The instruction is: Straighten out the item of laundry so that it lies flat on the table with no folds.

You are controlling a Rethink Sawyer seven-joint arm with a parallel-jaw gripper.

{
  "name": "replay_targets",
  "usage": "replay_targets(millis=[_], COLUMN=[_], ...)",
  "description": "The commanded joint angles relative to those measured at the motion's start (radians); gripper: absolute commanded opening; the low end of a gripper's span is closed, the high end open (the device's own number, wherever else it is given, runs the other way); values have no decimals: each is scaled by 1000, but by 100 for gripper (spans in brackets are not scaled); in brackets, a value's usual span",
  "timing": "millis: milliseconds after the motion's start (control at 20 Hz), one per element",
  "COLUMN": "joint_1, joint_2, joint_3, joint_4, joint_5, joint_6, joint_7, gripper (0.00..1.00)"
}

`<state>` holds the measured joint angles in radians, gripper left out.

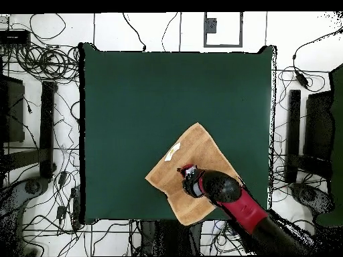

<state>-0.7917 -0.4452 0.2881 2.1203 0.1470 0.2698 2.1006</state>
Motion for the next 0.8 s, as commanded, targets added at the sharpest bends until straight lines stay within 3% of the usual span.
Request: replay_targets(millis=[50, 500, 800], joint_1=[15, -1, -12], joint_2=[137, 217, 248], joint_3=[151, 139, 137], joint_4=[-95, -202, -211], joint_5=[-1, -49, -83], joint_6=[-54, 38, -4], joint_7=[48, -32, -13], gripper=[100, 100, 100])
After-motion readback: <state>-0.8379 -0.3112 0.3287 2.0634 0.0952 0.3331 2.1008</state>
